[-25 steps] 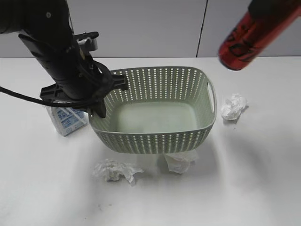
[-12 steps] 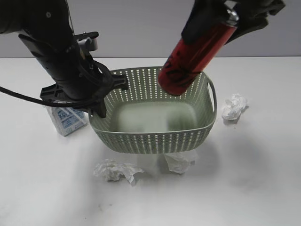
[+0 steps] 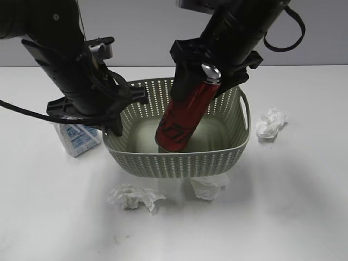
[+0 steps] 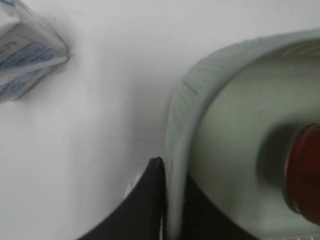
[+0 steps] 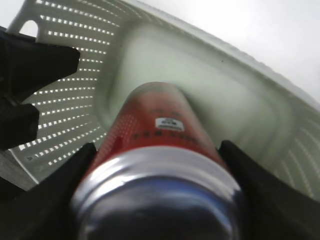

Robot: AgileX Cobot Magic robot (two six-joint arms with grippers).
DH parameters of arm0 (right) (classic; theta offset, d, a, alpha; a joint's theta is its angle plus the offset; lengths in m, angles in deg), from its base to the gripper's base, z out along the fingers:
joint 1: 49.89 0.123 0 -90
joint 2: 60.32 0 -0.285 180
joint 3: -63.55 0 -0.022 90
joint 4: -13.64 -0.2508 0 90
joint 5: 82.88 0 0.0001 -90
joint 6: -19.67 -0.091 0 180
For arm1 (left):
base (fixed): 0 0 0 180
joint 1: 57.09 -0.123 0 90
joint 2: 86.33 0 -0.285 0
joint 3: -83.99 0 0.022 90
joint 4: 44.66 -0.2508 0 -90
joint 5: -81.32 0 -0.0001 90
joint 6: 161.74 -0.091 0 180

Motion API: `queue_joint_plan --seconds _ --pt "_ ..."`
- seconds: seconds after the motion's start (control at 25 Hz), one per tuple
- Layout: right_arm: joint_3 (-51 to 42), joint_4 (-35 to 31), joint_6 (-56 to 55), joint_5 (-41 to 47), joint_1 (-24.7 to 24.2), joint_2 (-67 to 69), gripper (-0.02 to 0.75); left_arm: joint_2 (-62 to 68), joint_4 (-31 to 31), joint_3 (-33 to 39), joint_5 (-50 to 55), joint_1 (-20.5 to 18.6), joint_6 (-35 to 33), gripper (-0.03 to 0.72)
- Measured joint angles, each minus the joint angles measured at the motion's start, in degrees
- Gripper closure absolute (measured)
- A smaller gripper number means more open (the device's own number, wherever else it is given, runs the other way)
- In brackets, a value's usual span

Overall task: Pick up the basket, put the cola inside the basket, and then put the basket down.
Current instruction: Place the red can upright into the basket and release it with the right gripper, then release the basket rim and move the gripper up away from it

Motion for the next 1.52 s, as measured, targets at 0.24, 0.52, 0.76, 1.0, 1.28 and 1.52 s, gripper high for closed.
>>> queue_joint_plan --seconds 0.24,0.52,0.76,1.0,1.28,1.52 --pt "0.0 -0.28 0.54 -0.42 0.06 1.06 0.217 0.04 0.0 0.0 0.18 0.0 0.0 0.685" --pt "0.51 -0.93 2.75 -0.42 0.06 1.06 0.15 0.27 -0.53 0.01 1.35 0.0 0.0 0.685" --pt "3.55 0.27 3.66 1.16 0.06 1.06 0.136 0.27 -0.48 0.01 1.64 0.0 0.0 0.685" --pt "10.33 12.09 1.66 5.3 0.1 1.06 0.134 0.27 -0.22 0.01 1.54 0.0 -0.37 0.685" --pt "18.33 27.11 -0.41 6.83 -0.14 -0.85 0.138 0.2 1.69 0.06 1.05 -0.05 -0.29 0.682" --pt "16.32 29.57 -0.71 7.04 -3.31 -8.29 0.143 0.67 2.47 -0.65 1.08 -0.11 -0.16 0.683"
